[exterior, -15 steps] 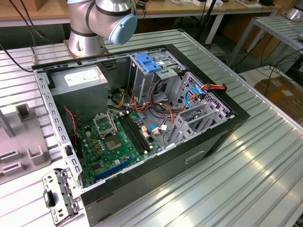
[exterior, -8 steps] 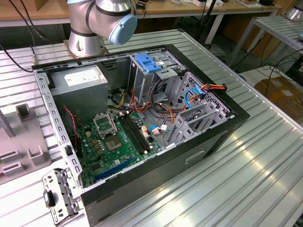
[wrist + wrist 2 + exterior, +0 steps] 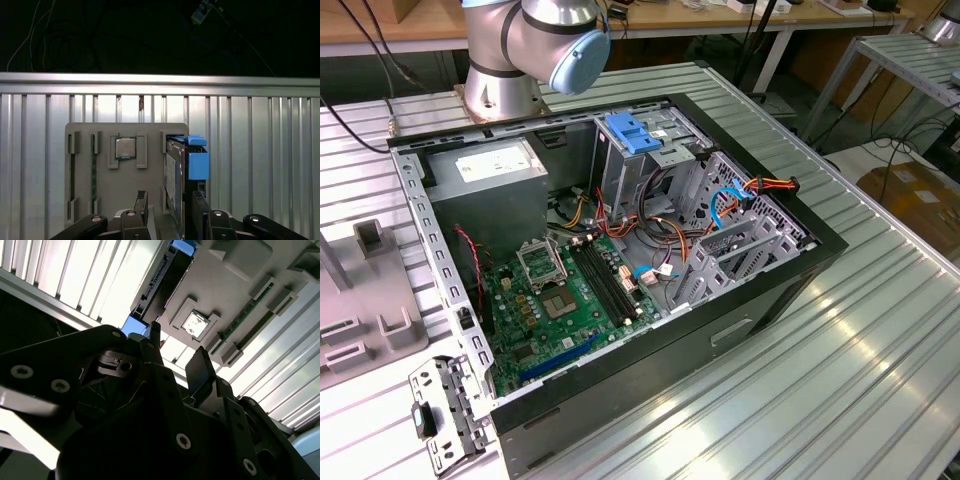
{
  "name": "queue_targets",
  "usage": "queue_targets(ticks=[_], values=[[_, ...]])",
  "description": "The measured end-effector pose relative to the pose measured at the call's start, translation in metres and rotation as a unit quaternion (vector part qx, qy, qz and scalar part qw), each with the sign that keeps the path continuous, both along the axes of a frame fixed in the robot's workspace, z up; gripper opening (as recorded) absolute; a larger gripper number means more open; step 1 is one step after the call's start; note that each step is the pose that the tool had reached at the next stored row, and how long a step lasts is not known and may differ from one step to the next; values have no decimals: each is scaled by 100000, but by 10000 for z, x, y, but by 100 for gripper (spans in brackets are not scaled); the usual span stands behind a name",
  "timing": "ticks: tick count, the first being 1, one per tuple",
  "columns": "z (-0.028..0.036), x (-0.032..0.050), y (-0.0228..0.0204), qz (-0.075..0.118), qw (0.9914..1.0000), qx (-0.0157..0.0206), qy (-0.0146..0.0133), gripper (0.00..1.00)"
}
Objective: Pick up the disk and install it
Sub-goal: 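Pick up the disk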
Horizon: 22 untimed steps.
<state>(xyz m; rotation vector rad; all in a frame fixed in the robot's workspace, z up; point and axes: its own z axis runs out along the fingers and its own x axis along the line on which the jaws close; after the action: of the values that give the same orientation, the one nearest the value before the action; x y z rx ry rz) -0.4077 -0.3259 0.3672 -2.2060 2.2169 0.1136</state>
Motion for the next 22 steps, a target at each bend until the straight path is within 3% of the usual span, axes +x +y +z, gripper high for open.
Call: queue_targets(ticks=[22], values=[[-69,0,25,-2,100000,-1,0,48]])
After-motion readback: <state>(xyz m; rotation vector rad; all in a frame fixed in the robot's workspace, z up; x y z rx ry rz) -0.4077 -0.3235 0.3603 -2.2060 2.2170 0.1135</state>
